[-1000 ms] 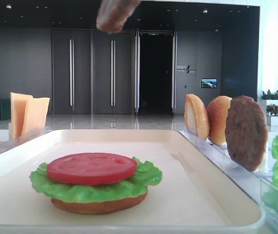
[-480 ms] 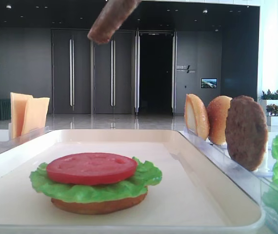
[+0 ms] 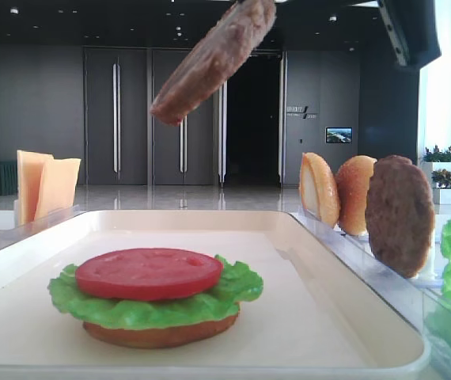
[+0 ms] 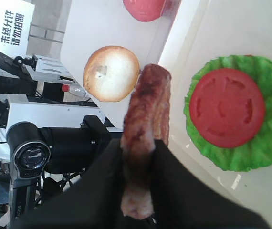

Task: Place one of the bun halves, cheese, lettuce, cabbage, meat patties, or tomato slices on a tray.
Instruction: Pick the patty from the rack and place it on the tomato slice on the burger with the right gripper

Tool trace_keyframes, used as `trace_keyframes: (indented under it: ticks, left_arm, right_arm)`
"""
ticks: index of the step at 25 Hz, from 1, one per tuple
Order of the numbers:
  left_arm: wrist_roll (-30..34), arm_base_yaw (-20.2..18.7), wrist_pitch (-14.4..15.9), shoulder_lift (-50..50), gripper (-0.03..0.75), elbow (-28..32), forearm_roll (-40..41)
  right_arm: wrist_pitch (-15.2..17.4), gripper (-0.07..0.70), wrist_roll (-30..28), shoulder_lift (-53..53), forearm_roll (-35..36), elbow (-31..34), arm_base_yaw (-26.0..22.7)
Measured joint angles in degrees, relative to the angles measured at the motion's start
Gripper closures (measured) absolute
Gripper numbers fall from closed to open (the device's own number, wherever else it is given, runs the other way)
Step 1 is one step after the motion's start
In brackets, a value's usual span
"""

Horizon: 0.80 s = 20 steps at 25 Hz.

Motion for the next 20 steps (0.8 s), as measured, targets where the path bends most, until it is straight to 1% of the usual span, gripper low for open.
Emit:
trace_keyframes:
  ticks: [2,9,15,20]
  left_arm:
    - [0.00,0.00,0.00,0.00,0.139,0.00,0.00]
    - [0.00,0.00,0.00,0.00,0.139,0.00,0.00]
    - [0.00,0.00,0.00,0.00,0.139,0.00,0.00]
    - [0.00,0.00,0.00,0.00,0.139,0.00,0.00]
  right_arm:
    - [0.20,0.507,-1.92,1.40,2.18,0.00,0.00]
    - [0.89,0.507,-7.38,7.17,6.55,0.00,0.00]
    - [0.77,0.507,-10.00,10.26,7.55,0.00,0.00]
    - [-0.35,0.507,-11.37,11.77,7.74,0.00,0.00]
